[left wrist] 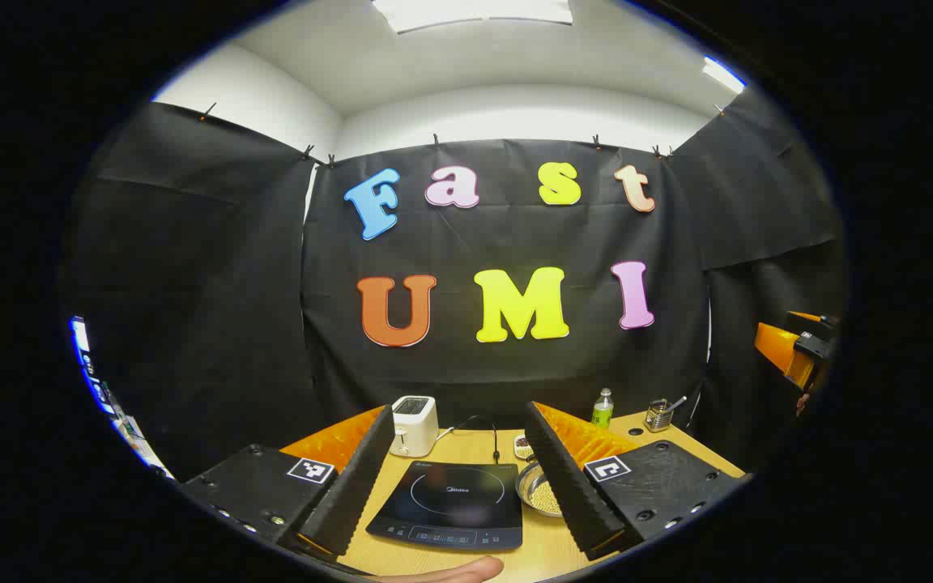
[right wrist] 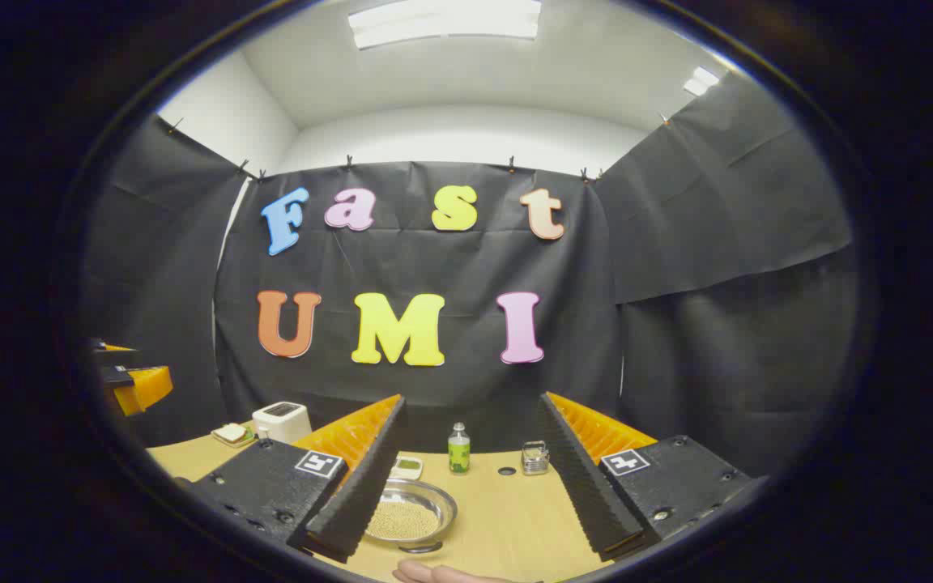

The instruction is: First push the handle of the pot to place it horizontally, then grasp the pot with both hands and set it on the induction cooktop.

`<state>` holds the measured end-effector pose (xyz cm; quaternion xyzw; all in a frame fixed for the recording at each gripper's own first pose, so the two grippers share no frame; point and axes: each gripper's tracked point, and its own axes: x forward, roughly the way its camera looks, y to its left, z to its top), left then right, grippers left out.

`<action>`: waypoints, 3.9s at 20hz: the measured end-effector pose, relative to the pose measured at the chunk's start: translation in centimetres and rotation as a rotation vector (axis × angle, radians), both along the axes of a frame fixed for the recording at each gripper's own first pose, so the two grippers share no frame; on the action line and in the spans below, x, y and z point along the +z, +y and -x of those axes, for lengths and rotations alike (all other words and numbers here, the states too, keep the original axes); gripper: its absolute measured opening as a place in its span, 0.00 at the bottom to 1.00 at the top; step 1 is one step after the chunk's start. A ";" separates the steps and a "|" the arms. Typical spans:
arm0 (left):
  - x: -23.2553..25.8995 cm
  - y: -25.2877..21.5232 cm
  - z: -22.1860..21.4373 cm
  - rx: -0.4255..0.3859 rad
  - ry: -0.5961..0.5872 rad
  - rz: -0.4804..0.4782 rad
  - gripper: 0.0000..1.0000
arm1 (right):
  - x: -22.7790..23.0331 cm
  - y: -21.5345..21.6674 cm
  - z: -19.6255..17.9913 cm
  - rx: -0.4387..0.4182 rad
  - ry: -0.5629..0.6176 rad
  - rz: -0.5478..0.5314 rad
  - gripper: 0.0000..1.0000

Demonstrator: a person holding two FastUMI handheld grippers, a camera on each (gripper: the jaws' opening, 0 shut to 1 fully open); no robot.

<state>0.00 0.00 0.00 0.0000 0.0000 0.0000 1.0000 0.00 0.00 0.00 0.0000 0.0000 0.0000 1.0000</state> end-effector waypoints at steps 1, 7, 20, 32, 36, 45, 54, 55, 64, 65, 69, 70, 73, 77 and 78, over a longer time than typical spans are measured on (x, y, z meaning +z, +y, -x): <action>0.0 -0.2 0.3 -0.007 0.003 0.002 0.96 | -0.1 0.1 0.0 0.002 0.002 0.003 1.00; 0.1 -1.4 1.1 -0.034 -0.005 -0.031 0.96 | -1.1 0.4 -0.1 0.009 0.029 -0.004 0.96; -0.8 -1.0 2.2 -0.011 -0.006 -0.041 0.96 | -6.2 2.8 -2.5 0.093 0.159 0.008 0.96; -1.2 -2.1 3.4 -0.040 -0.027 -0.046 0.96 | -19.4 9.9 -5.0 0.311 0.497 0.086 0.20; -1.3 -1.9 3.3 -0.038 -0.026 -0.036 0.96 | -24.2 11.1 -5.2 0.326 0.593 0.101 0.04; -1.6 -1.2 3.2 -0.029 -0.025 -0.040 0.96 | -33.8 12.7 -3.5 0.346 0.891 0.011 0.04; -1.7 -0.3 2.9 -0.013 -0.024 -0.046 0.96 | -38.1 12.6 -2.7 0.340 1.015 0.024 0.01; -1.7 -0.2 3.0 -0.014 -0.023 -0.045 0.96 | -38.3 12.2 -2.8 0.328 1.021 0.024 0.01; -2.5 0.6 2.5 0.003 -0.003 -0.022 0.96 | -38.6 11.0 -3.0 0.328 1.027 0.034 0.04; -2.5 0.8 2.4 0.008 -0.001 -0.021 0.96 | -38.6 10.8 -3.1 0.327 1.027 0.034 0.01; -2.4 0.2 2.2 0.005 -0.010 -0.038 0.96 | -38.7 10.1 -3.4 0.342 1.021 0.033 0.04; -2.5 -0.1 2.2 0.000 -0.008 -0.042 0.96 | -38.7 10.0 -3.5 0.346 1.022 0.024 0.01; -1.9 -1.2 1.7 -0.007 -0.046 -0.046 0.96 | -38.7 9.6 -3.6 0.367 1.023 0.015 0.01; -2.4 -3.6 0.9 -0.048 -0.053 -0.043 0.96 | -38.8 8.5 -4.2 0.379 1.012 0.031 0.01; -2.5 -3.7 0.6 -0.043 -0.050 -0.049 0.96 | -38.9 8.2 -4.5 0.379 1.008 0.036 0.04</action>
